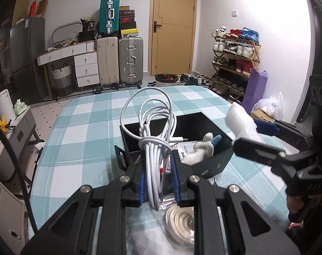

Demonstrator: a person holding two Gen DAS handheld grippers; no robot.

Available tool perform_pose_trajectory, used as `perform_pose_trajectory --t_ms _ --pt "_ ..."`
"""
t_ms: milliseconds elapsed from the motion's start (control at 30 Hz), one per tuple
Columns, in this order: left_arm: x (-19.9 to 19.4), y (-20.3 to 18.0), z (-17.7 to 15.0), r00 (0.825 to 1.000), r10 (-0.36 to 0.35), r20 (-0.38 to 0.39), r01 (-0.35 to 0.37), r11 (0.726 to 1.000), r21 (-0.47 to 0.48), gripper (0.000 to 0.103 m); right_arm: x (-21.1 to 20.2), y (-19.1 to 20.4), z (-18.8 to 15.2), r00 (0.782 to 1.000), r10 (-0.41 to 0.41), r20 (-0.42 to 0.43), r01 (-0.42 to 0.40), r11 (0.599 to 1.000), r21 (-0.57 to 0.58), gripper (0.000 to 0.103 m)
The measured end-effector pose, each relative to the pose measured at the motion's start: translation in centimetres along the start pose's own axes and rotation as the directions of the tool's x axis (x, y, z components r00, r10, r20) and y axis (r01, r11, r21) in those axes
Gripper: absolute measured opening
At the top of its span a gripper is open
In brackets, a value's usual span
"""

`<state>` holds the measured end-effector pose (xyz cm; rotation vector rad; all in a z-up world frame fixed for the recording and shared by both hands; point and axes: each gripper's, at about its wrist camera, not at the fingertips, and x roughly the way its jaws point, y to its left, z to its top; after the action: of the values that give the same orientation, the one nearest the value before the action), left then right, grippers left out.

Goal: Organize soft objects
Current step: 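Lower the cable and foam into the black box and open both grippers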

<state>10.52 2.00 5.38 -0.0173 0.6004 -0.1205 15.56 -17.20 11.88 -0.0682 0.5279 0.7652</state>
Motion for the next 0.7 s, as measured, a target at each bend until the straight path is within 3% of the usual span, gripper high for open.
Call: perform_pose_trajectory --t_ms 700 --pt "5.1 -0.7 1.9 0.996 -0.035 -0.078 0.038 0.998 0.041 0.019 6.2 -2.3 0.9 0.992 -0.057 -0.111 0.051 0.997 -0.05 0.073"
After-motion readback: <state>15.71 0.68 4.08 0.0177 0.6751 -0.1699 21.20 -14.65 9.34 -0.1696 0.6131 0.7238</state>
